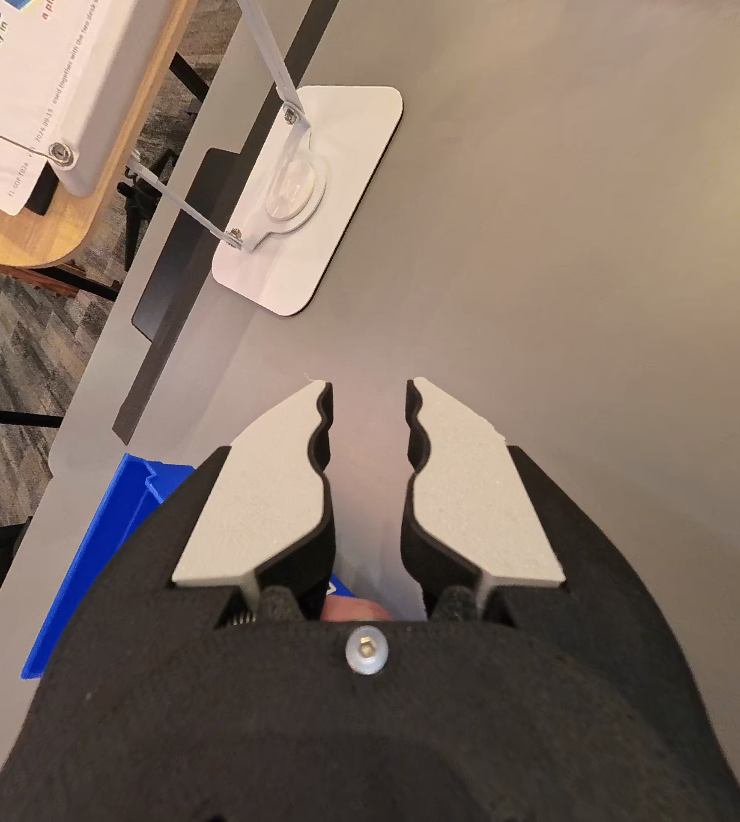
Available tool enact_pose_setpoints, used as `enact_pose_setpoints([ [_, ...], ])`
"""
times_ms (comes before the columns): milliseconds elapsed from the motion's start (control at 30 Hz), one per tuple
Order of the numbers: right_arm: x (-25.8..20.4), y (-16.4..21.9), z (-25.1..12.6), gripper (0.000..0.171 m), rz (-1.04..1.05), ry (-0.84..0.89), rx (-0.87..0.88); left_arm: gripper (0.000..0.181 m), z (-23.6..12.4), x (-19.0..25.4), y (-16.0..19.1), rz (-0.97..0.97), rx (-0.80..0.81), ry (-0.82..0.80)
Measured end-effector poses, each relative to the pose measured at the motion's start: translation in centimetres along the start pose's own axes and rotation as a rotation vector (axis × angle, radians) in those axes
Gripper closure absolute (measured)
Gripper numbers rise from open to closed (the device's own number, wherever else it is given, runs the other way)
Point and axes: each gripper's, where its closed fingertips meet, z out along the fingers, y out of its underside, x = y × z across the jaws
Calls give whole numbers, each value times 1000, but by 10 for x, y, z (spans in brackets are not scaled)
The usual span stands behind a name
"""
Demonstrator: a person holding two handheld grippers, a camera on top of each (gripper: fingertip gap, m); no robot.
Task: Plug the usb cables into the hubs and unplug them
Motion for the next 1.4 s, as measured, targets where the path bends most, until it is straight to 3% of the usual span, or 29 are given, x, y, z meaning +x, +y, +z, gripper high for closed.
enact_pose_setpoints([
  [133,-28,8,42,139,46,-59,-16,150,-1,1,0,14,-7,-7],
  [200,-37,6,60,155,37,-50,-3,150,-3,0,-1,12,-4,-14],
  [300,-47,-1,80,162,81,-71,31,150,-7,-2,-2,2,2,-21],
  [400,-60,-1,89,159,63,-107,-13,149,-10,-5,1,0,-3,-32],
  [567,-51,3,58,126,75,-68,-24,149,-28,-26,7,-40,12,-80],
  [667,-56,-6,20,127,106,-48,80,148,-44,-49,19,-58,1,-137],
  [800,-113,-35,-26,115,185,-288,254,148,-85,-109,46,-133,-21,-292],
  [900,-136,-29,-26,115,139,-285,200,144,-116,-149,88,-194,-112,-403],
  [1033,-138,-34,-31,123,183,-266,252,143,-141,-174,144,-292,-192,-463],
  [1233,-168,-45,-32,122,82,-282,257,141,-127,-173,191,-403,-231,-378],
  [1400,-200,-54,-37,111,-51,-380,310,140,-107,-159,199,-369,-261,-311],
])
